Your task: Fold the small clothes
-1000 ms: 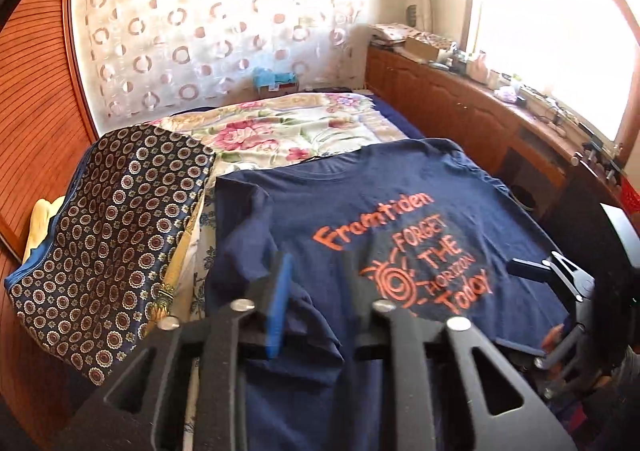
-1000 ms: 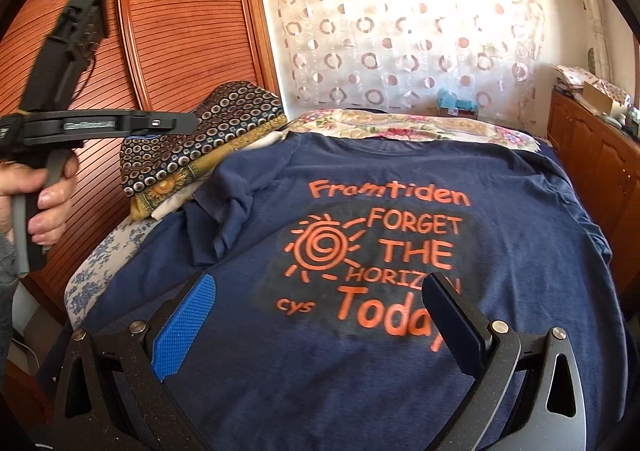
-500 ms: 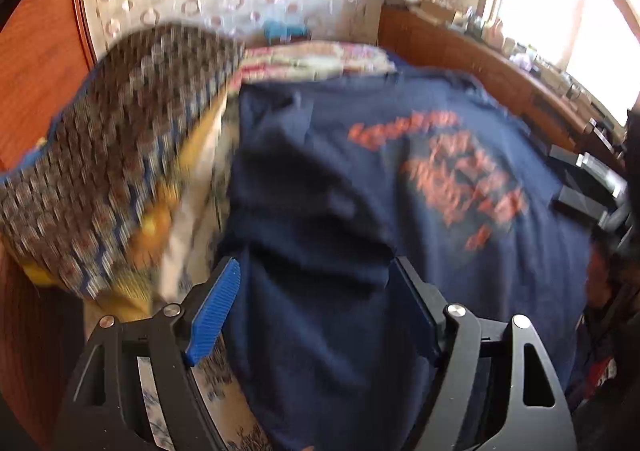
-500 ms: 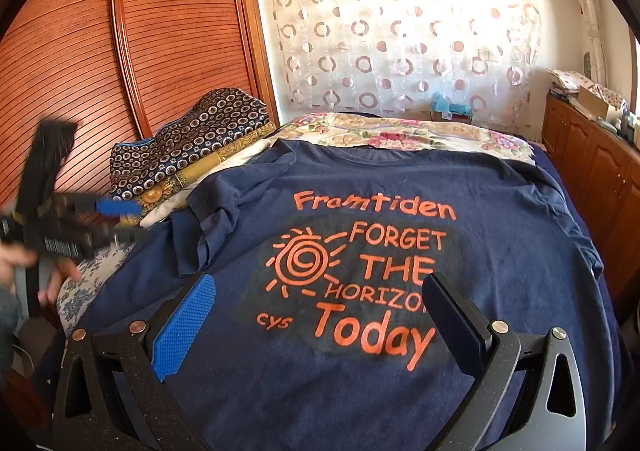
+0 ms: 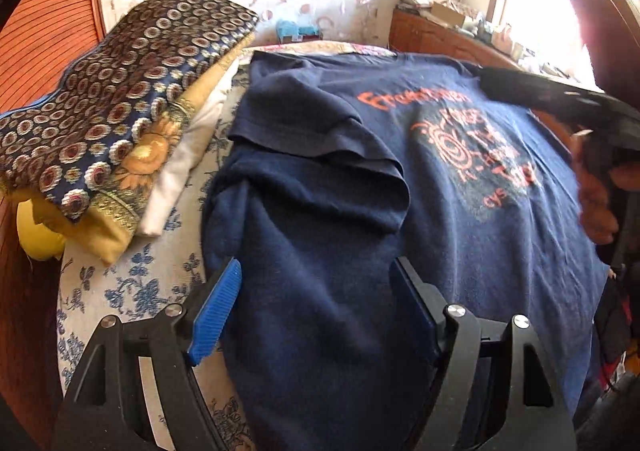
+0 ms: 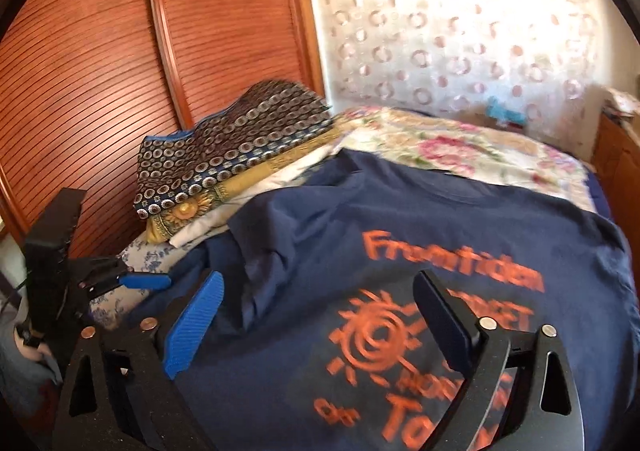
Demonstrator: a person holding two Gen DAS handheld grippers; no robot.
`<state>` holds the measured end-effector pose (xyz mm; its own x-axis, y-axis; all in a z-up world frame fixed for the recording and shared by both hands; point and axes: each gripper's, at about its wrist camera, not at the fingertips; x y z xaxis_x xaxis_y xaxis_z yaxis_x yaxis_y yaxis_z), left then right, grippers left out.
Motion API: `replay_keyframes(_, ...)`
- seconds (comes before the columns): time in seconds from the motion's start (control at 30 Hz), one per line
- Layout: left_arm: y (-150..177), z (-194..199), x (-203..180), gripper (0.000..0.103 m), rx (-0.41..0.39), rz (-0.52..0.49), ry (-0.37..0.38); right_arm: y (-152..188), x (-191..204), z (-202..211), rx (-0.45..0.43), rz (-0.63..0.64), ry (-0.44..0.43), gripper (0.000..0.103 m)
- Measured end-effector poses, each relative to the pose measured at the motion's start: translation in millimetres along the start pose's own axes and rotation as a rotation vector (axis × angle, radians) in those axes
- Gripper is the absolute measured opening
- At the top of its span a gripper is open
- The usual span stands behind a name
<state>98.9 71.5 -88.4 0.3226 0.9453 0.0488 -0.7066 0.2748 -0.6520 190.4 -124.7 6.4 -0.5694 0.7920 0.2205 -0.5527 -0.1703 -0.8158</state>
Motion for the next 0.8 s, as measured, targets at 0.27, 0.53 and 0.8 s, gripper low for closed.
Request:
replay_keyframes(0.27,14.5,20.6,17.0,0.078,-0.03,0.046,-0.022,-26.2,14.7,-80.4,0.12,0.044,-0.049,0.076)
replay_keyframes(0.53,20.6,15.0,21.9,0.078,-0.021,0.088,-0.027,-39.5,32.9,-126.1,0.193,0.067,-0.018,0.037)
replay_keyframes(0.8,21.8,4.4,16.0,0.078,-0.007,0.102,-0.059,-36.4,11.9,-116.1,0.165,0.031,0.003,0.005)
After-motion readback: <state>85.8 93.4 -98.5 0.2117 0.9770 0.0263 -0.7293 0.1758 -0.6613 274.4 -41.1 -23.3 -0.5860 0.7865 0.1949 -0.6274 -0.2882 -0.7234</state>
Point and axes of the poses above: each gripper's, at about its wrist camera, not at the fingertips, and z roughly against the way its jaws point, x to its left, y to its underside, and after that the axes turned 10 degrees about -z, right-handed
